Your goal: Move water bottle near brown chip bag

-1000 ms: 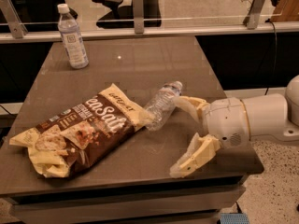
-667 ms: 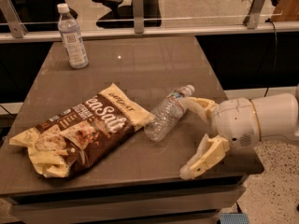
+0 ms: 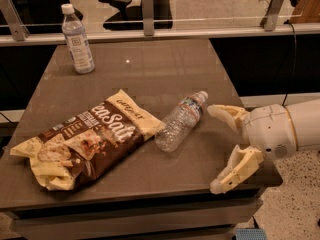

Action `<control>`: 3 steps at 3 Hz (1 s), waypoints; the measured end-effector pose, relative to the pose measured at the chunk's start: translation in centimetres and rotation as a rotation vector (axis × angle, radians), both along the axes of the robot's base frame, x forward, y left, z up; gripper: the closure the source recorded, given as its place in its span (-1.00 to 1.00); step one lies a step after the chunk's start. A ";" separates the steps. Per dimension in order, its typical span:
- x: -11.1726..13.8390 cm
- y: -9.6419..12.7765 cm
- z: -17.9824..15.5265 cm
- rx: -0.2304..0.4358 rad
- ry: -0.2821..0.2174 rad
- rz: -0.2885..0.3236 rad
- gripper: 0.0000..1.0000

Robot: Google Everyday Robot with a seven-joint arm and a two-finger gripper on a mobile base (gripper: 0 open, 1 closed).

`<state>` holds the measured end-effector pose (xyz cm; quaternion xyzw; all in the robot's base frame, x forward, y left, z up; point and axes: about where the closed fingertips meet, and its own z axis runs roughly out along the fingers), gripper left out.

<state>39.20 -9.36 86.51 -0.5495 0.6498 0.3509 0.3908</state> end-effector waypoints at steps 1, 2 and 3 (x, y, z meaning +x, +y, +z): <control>0.5 -3.6 0.7 -0.049 -0.018 -0.034 -1.00; 1.5 -9.7 2.9 -0.100 -0.063 -0.115 -1.00; 1.5 -9.7 2.8 -0.100 -0.063 -0.114 -1.00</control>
Offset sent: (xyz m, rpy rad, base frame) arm 0.0230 -0.1783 0.0432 -0.1508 -0.0887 -0.2191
